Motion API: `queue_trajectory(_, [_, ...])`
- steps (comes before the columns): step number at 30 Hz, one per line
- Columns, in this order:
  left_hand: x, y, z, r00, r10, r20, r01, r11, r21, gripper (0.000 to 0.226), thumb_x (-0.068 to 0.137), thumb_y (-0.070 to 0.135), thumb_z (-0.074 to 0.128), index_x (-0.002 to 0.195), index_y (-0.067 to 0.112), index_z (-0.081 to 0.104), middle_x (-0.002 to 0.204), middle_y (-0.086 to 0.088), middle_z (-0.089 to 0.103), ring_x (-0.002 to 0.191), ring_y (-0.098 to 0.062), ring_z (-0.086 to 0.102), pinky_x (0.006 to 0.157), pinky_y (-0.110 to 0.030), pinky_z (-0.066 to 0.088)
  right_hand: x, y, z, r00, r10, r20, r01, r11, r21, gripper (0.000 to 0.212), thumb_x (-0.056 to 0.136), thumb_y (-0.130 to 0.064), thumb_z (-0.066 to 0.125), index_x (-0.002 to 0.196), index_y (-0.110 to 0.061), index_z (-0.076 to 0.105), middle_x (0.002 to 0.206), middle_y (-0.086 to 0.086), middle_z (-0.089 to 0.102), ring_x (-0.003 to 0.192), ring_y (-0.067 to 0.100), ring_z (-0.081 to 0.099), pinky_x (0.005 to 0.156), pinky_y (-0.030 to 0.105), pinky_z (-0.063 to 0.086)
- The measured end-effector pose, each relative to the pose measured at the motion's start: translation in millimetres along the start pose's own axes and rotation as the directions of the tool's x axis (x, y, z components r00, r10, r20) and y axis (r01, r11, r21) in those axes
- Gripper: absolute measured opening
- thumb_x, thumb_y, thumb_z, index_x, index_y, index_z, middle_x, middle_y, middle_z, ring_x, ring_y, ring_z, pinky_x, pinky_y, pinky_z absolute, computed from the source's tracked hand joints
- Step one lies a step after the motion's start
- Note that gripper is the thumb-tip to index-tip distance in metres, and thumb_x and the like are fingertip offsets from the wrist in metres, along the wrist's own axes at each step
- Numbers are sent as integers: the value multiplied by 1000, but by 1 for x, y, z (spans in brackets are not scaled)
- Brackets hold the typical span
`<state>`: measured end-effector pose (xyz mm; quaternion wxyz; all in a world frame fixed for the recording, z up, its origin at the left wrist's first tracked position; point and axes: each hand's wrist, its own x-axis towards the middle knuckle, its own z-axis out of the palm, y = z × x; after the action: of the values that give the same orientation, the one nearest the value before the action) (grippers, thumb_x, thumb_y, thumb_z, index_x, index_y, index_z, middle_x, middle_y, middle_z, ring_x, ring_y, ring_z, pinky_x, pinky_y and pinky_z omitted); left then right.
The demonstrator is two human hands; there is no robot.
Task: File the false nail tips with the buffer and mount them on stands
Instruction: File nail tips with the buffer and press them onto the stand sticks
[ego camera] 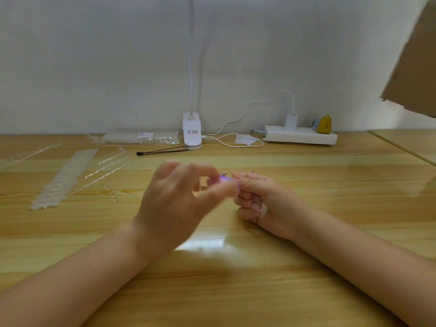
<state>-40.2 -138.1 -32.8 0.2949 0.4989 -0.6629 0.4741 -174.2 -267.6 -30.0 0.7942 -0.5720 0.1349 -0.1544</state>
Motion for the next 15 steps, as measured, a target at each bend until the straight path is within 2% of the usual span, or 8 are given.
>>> queue_trajectory(2, [-1, 7, 2, 995, 96, 38, -96, 995, 8, 28, 90, 10, 62, 109, 30, 57, 103, 1, 56, 74, -14, 50, 78, -35, 41, 0, 0, 0, 999, 19, 34, -18, 999, -31, 16, 80, -23, 63, 85, -8, 62, 70, 3, 35, 59, 9, 31, 47, 22, 14])
queue_trajectory(3, [-3, 5, 3, 994, 80, 73, -81, 997, 9, 30, 88, 9, 62, 109, 30, 58, 103, -1, 57, 76, -15, 49, 79, -35, 40, -1, -1, -1, 999, 32, 40, -31, 999, -38, 17, 80, -23, 62, 87, -8, 60, 70, 3, 35, 60, 9, 32, 45, 21, 16])
queue_trajectory(5, [-5, -5, 1, 990, -44, 135, 41, 999, 24, 34, 86, 10, 63, 111, 31, 55, 98, -5, 62, 72, -18, 51, 79, -37, 39, 0, -2, -2, 998, 51, 31, -51, 999, -17, 11, 79, -24, 62, 75, -13, 61, 65, -1, 34, 54, 8, 35, 43, 18, 20])
queue_trajectory(7, [-6, -11, 0, 977, -163, 138, 161, 987, 25, 41, 83, 8, 69, 110, 32, 51, 97, -8, 63, 65, -21, 52, 79, -39, 40, 0, -2, -3, 998, 56, 20, -56, 998, -1, 15, 80, -24, 61, 67, -18, 63, 62, -4, 34, 51, 7, 35, 43, 18, 21])
queue_trajectory(8, [-5, -10, -1, 980, -162, 117, 163, 987, 2, 42, 83, 8, 71, 110, 32, 50, 98, -7, 62, 63, -20, 52, 78, -40, 41, 0, -2, -3, 998, 50, 26, -50, 999, -4, 14, 80, -24, 60, 68, -17, 63, 62, -3, 34, 50, 7, 36, 43, 18, 21])
queue_trajectory(10, [-3, 0, 1, 997, -50, 62, 54, 997, -60, 35, 87, 10, 67, 111, 32, 52, 103, -2, 57, 65, -17, 52, 77, -39, 43, 0, 0, -2, 998, 29, 57, -27, 999, -22, 10, 79, -23, 59, 78, -13, 60, 67, 0, 36, 49, 5, 36, 42, 17, 20])
queue_trajectory(12, [-3, 7, 2, 997, 36, 72, -31, 997, -71, 31, 92, 10, 58, 112, 32, 53, 106, 1, 54, 67, -16, 52, 78, -37, 43, 0, 0, -1, 995, 29, 93, -24, 998, -55, 12, 82, -23, 58, 84, -11, 59, 70, 3, 39, 49, 6, 36, 42, 18, 20])
queue_trajectory(15, [-6, -5, 0, 984, -96, 149, 102, 994, -34, 37, 87, 11, 67, 110, 34, 51, 99, -3, 64, 63, -19, 53, 80, -38, 42, -1, -1, -2, 993, 47, 109, -43, 998, -41, 15, 84, -23, 55, 71, -15, 57, 65, -1, 35, 53, 8, 37, 42, 18, 20])
